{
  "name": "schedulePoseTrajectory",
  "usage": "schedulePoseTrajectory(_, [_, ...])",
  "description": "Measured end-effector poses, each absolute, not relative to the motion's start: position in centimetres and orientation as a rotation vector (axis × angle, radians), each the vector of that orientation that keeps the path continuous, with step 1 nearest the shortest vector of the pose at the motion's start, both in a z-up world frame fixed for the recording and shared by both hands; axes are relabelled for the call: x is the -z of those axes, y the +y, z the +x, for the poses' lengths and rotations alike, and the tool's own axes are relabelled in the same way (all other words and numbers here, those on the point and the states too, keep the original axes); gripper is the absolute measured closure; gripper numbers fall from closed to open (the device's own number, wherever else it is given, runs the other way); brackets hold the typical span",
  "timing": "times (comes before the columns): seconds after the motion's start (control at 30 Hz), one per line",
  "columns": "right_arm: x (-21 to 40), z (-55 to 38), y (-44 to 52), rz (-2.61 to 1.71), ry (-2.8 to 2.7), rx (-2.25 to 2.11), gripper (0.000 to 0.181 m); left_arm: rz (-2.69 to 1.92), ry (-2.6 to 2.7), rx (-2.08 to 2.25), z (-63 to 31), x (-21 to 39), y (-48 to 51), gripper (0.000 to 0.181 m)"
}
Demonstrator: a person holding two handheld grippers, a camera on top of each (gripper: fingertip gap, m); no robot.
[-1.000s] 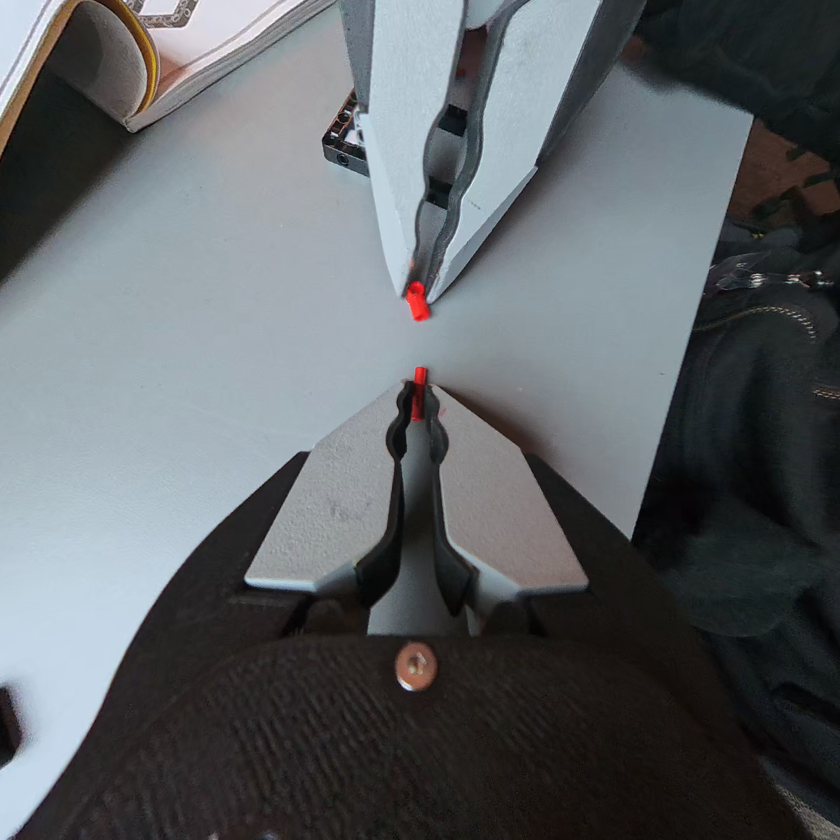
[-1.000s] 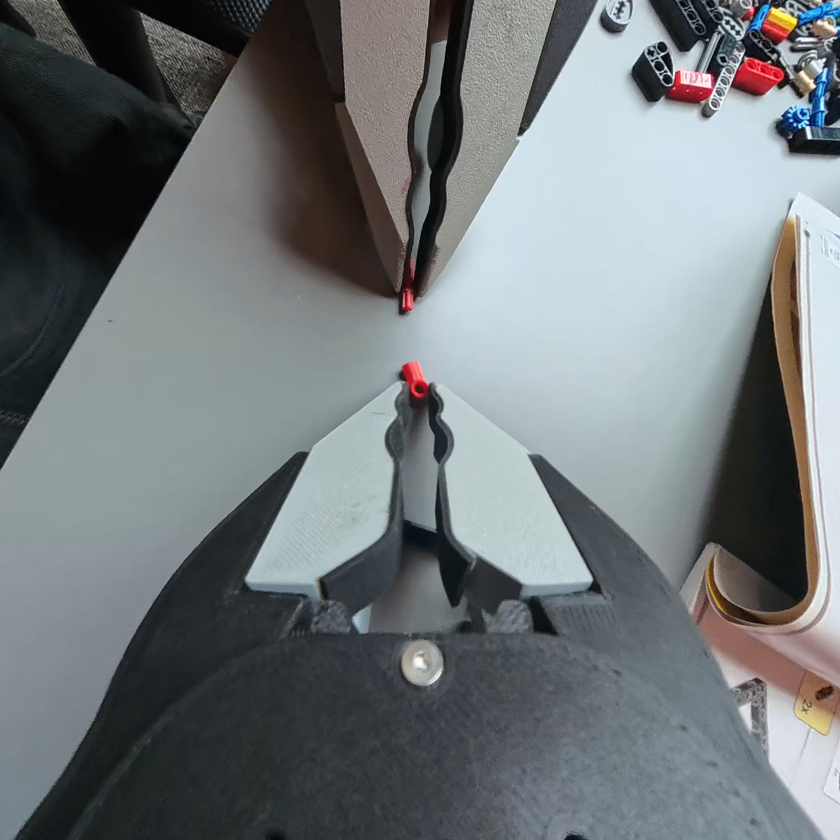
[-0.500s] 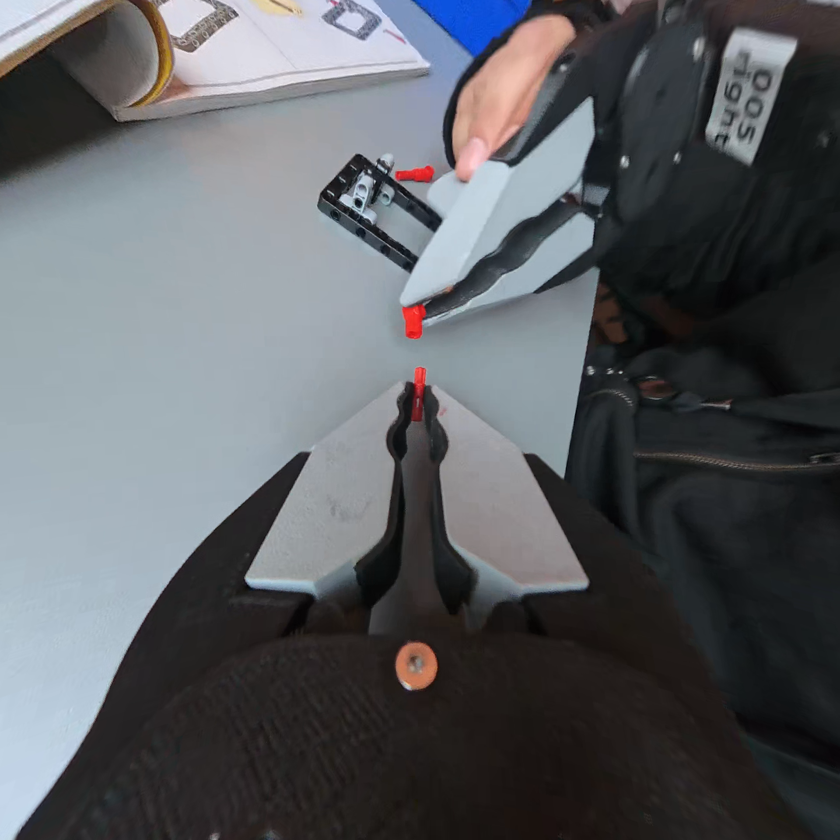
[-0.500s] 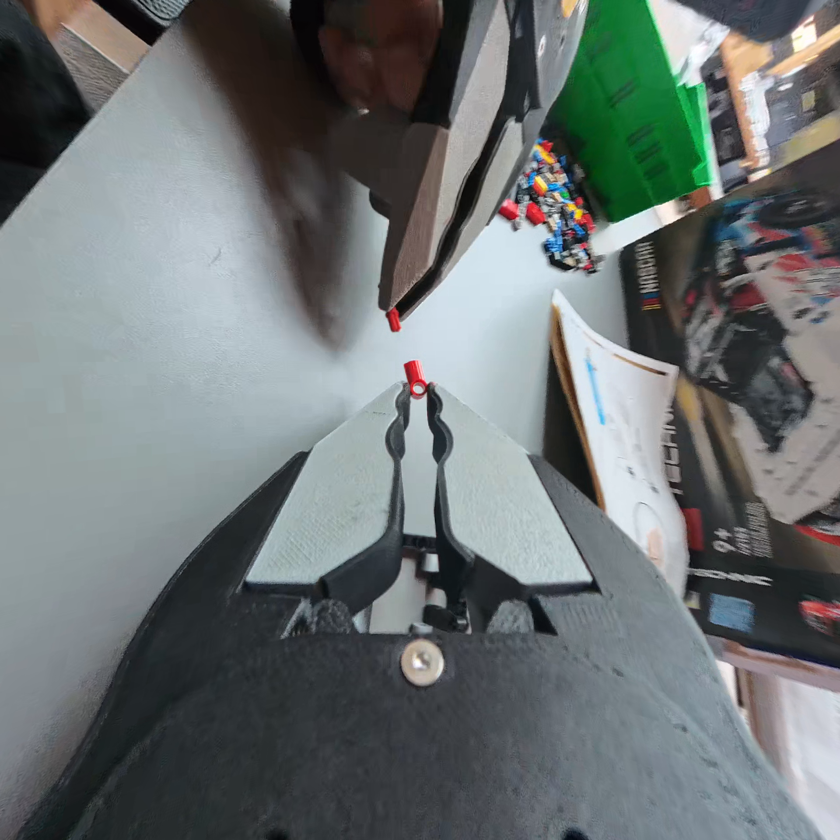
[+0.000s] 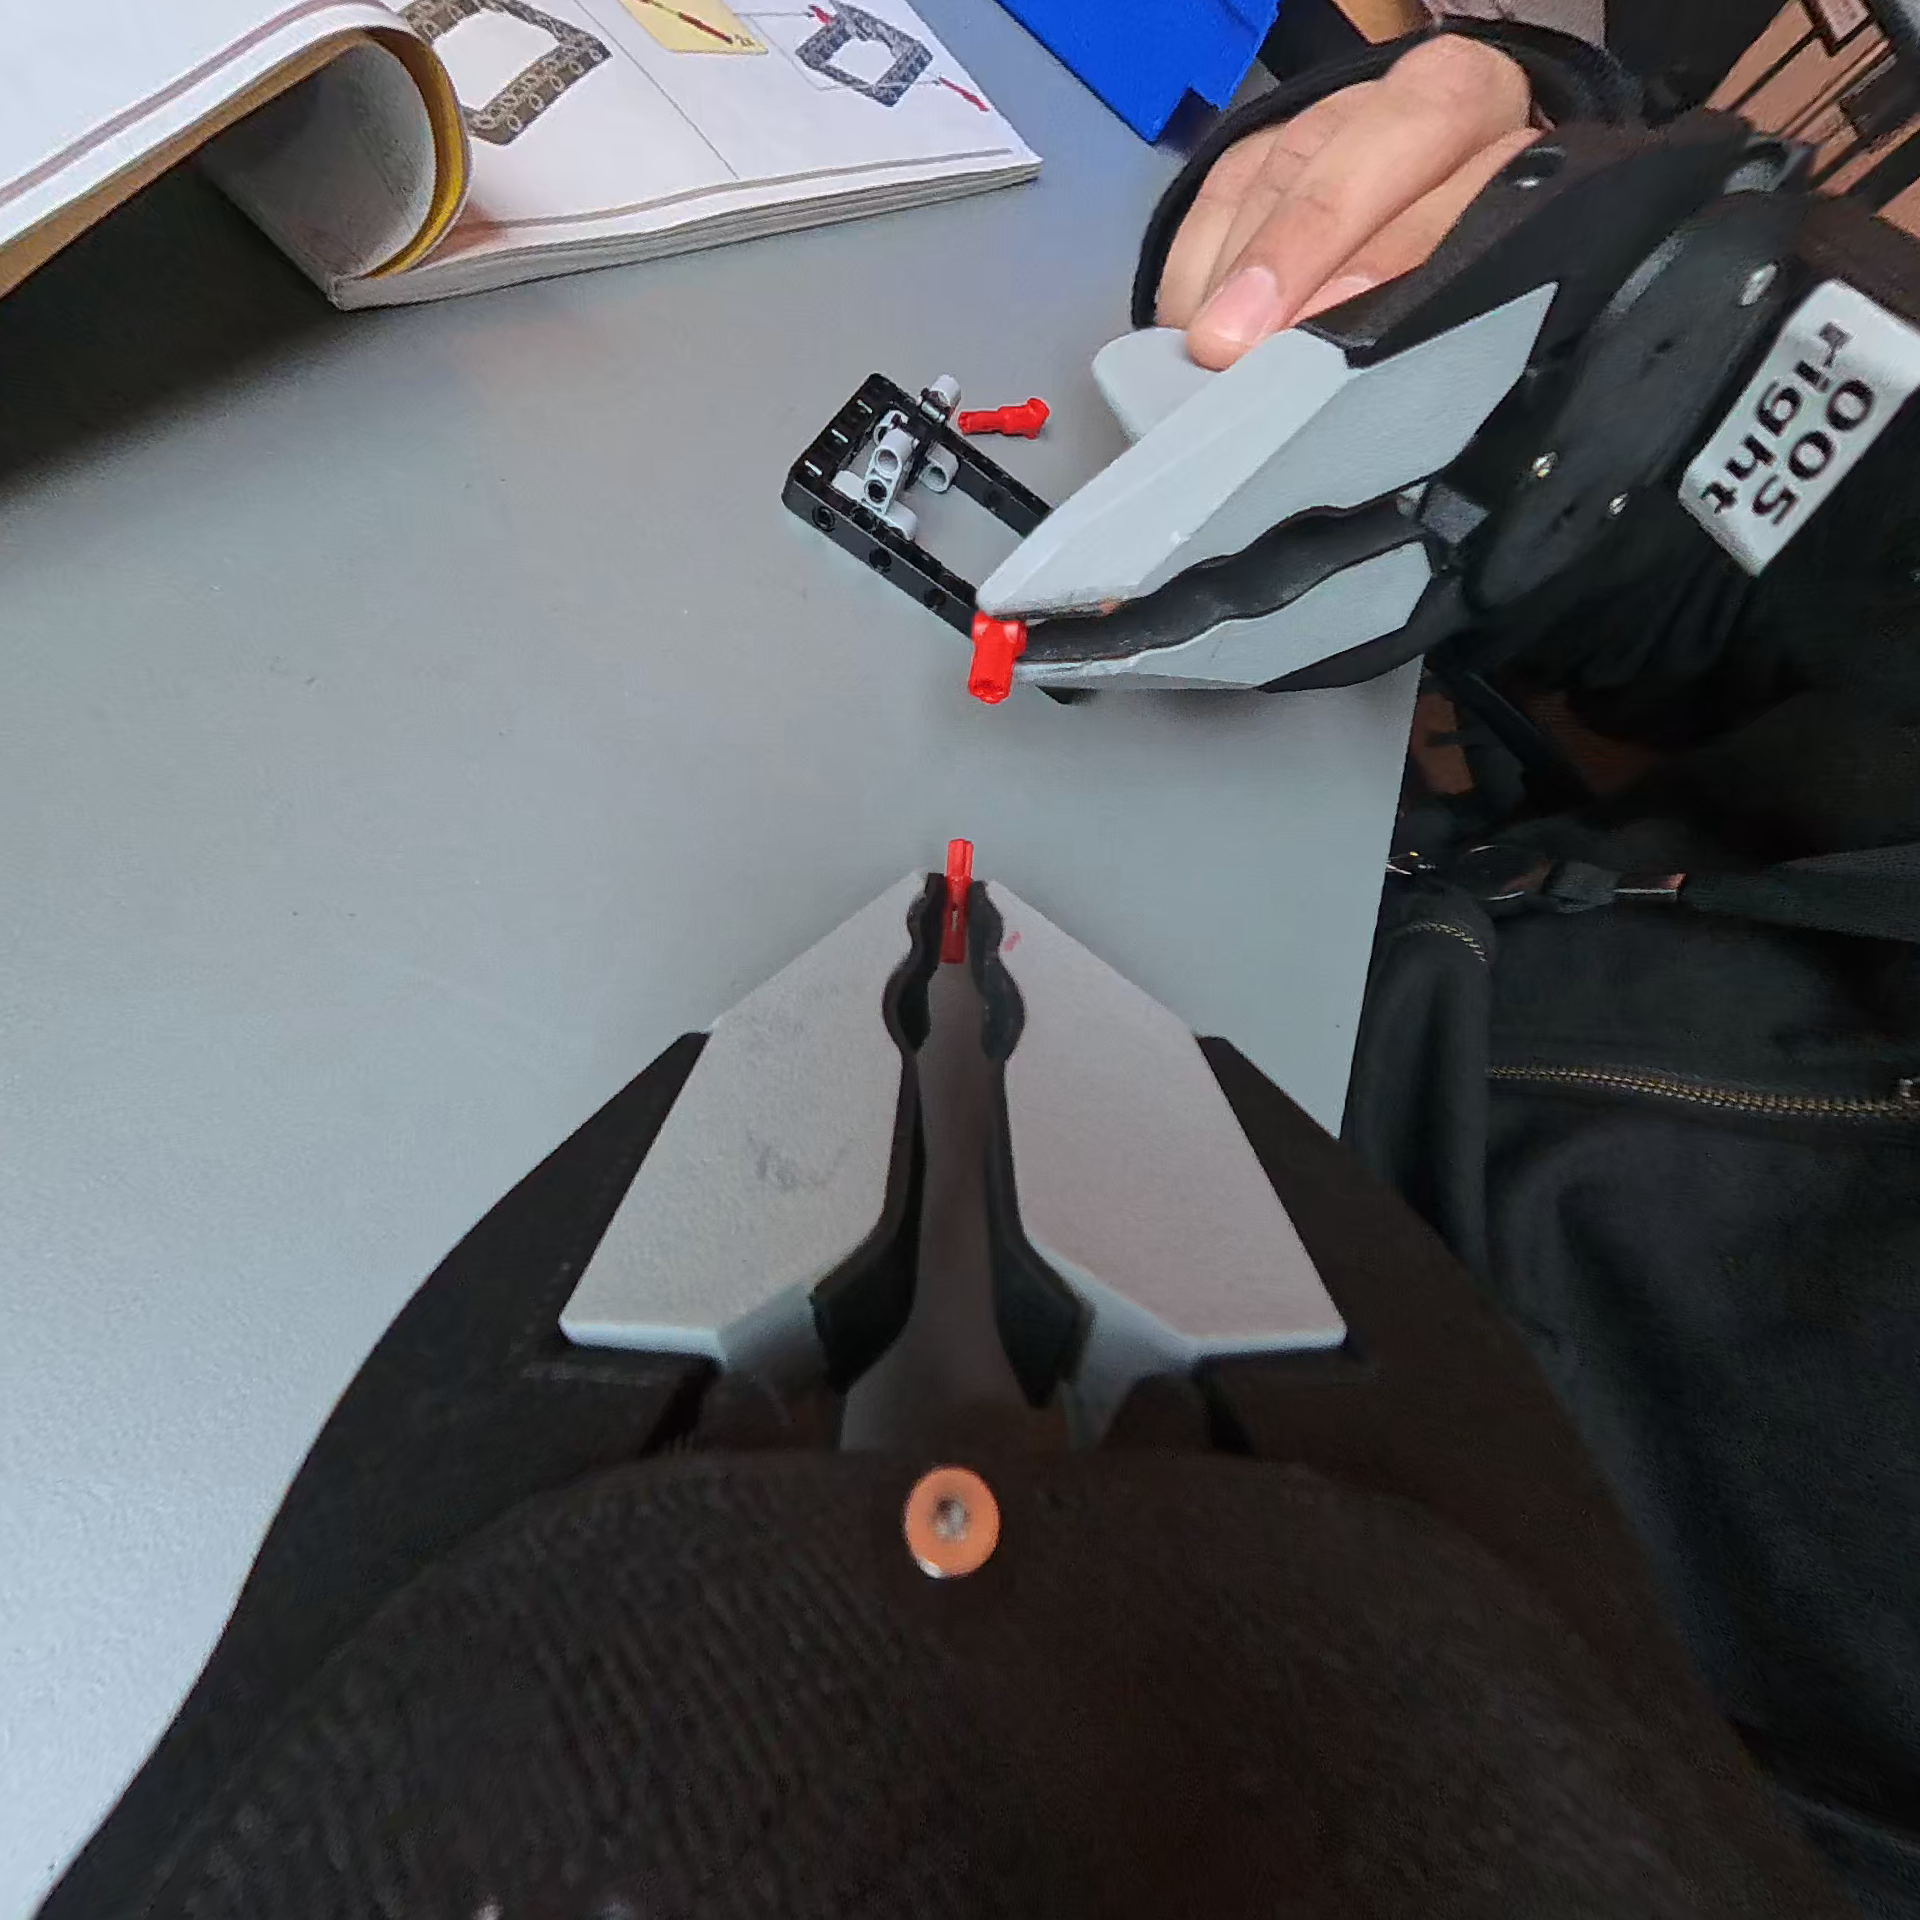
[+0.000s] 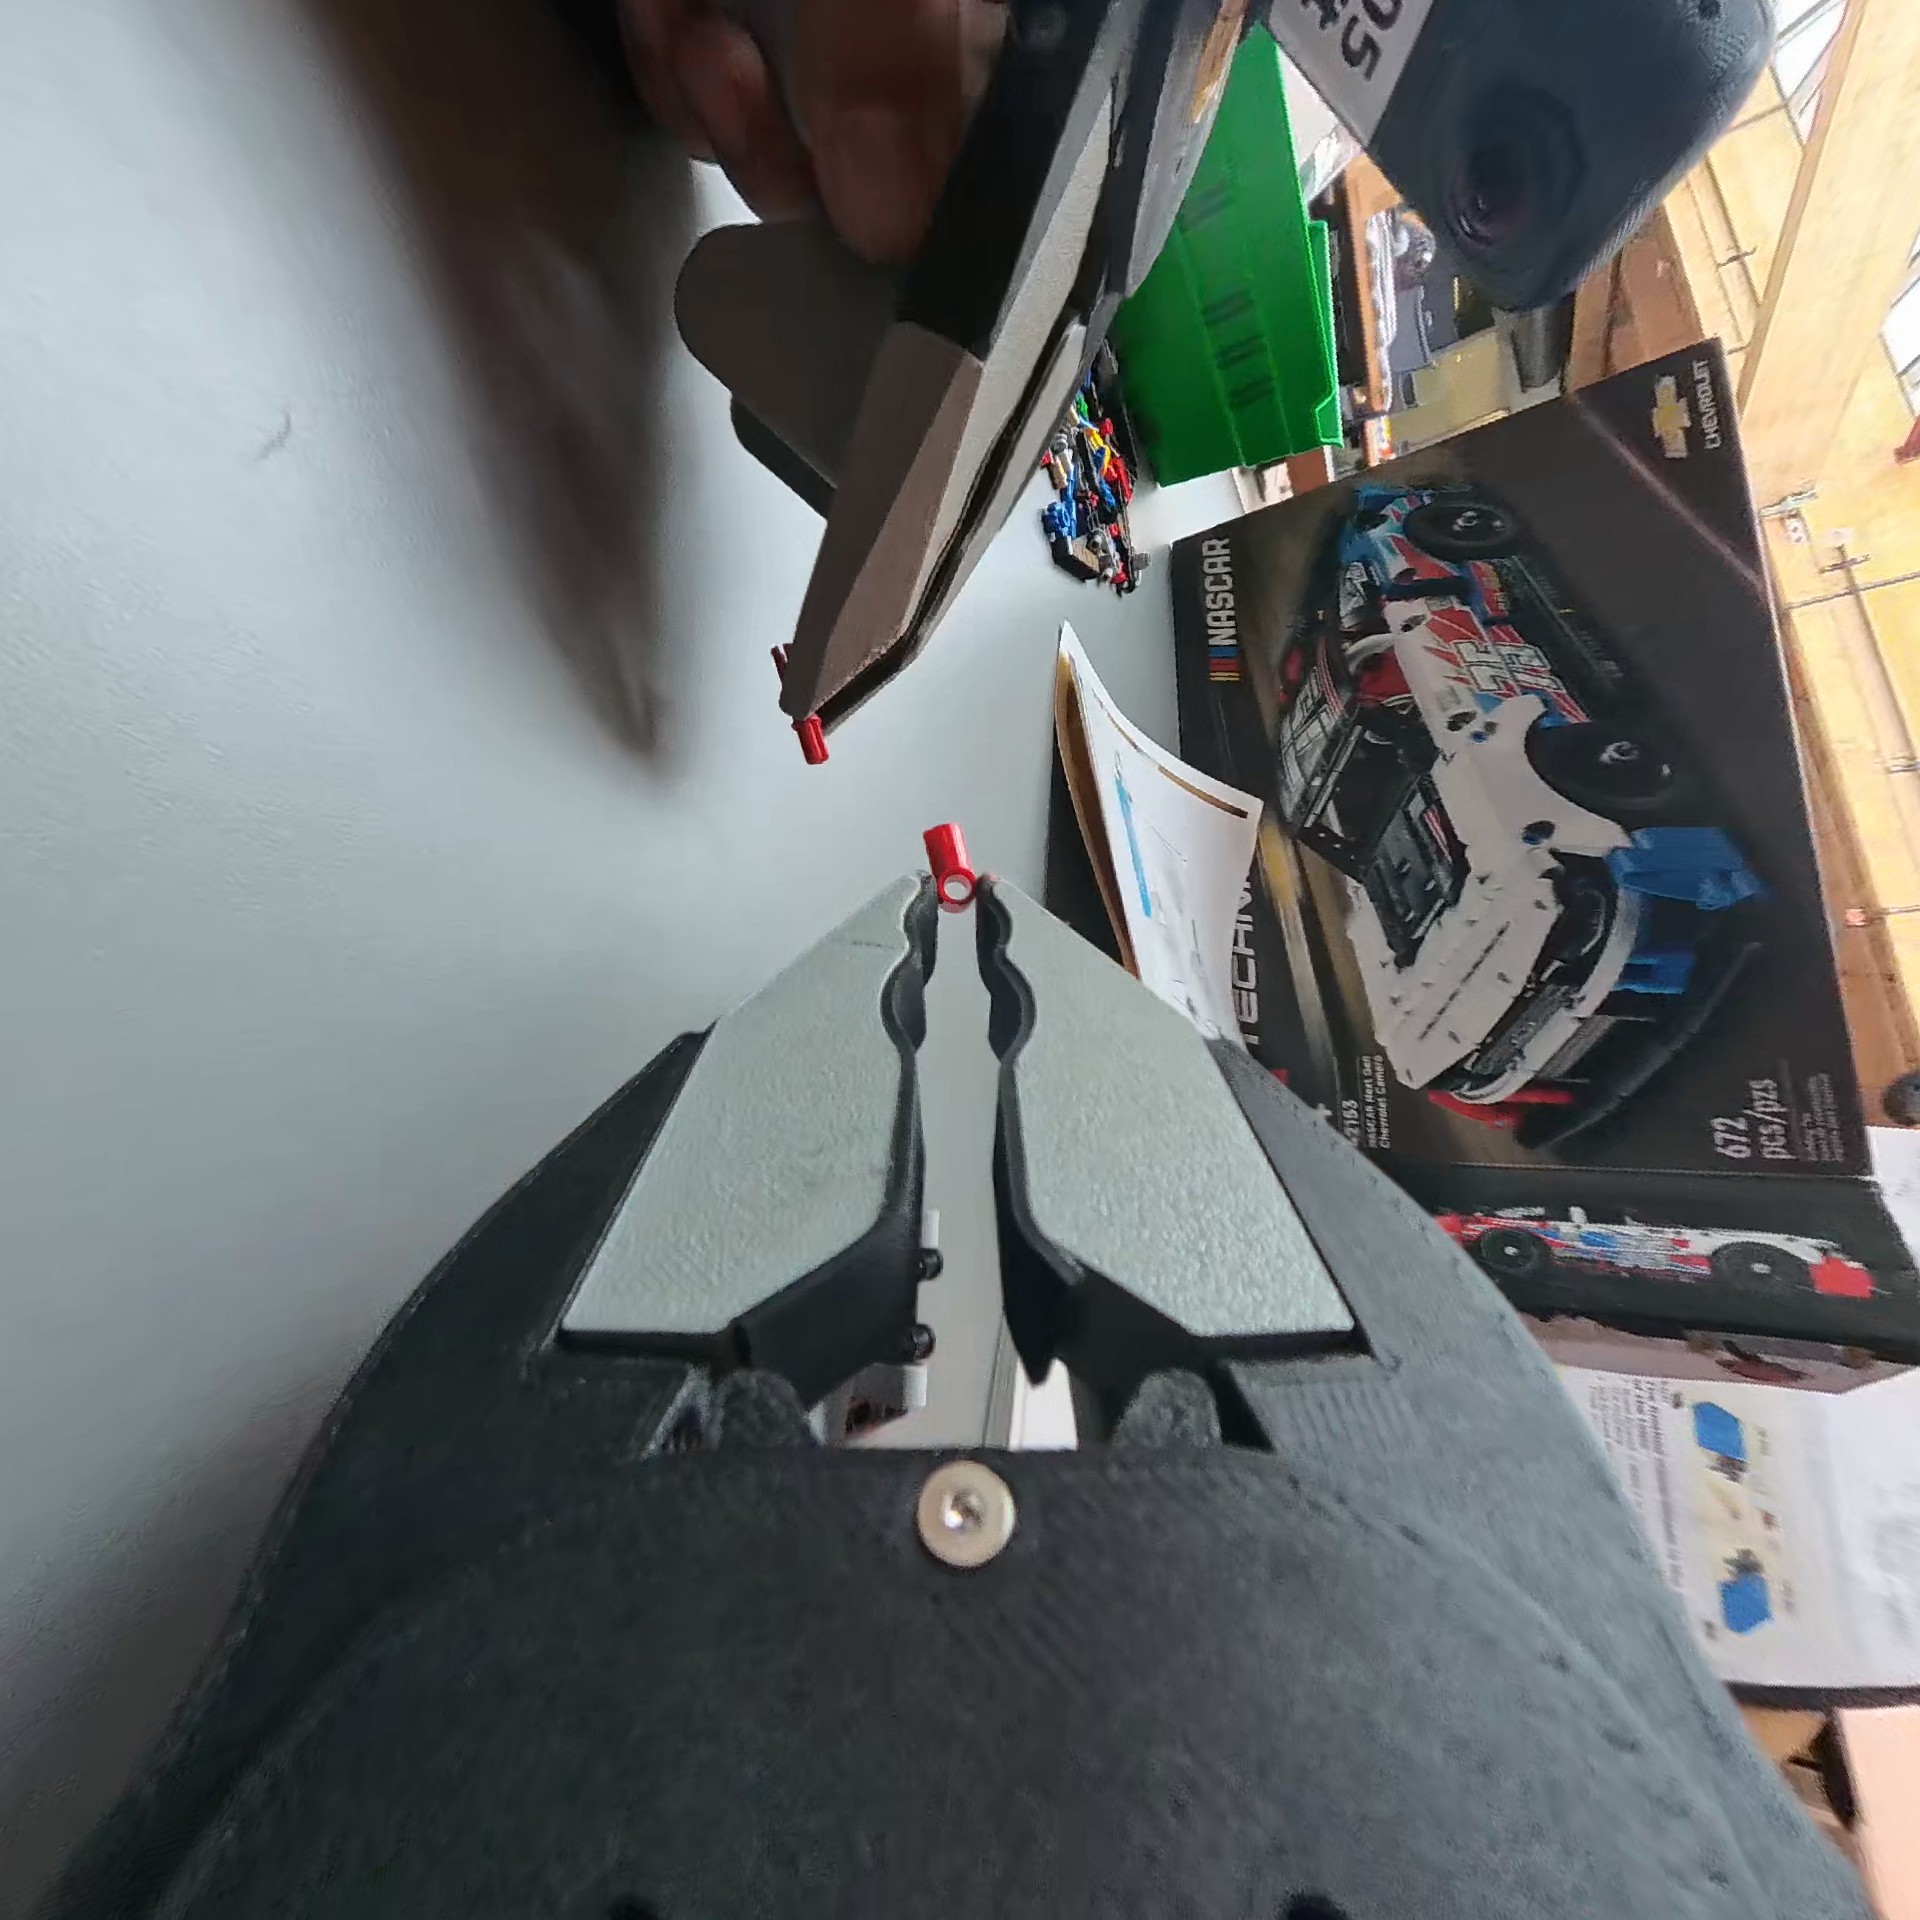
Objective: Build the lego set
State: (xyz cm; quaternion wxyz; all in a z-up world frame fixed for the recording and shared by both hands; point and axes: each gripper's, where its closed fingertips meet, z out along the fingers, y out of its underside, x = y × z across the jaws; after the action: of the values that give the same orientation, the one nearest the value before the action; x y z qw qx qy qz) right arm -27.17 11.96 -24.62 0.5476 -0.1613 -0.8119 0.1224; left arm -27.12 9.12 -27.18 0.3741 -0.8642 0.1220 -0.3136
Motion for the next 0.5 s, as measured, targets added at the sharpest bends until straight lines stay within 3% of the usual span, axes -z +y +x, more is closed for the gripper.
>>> schedulePoseTrajectory(0.03, [24.6,-27.1,12.0,-0.371,-1.919,-0.264,0.177,-2.214,0.311,0.805,-27.1,27.2,9.1,0.179])
schedulePoseTrajectory(0.5, [25.0,-24.2,13.2,-0.364,-1.921,-0.243,0.177,-2.329,0.46,0.577,-26.4,29.3,9.3,0.179])
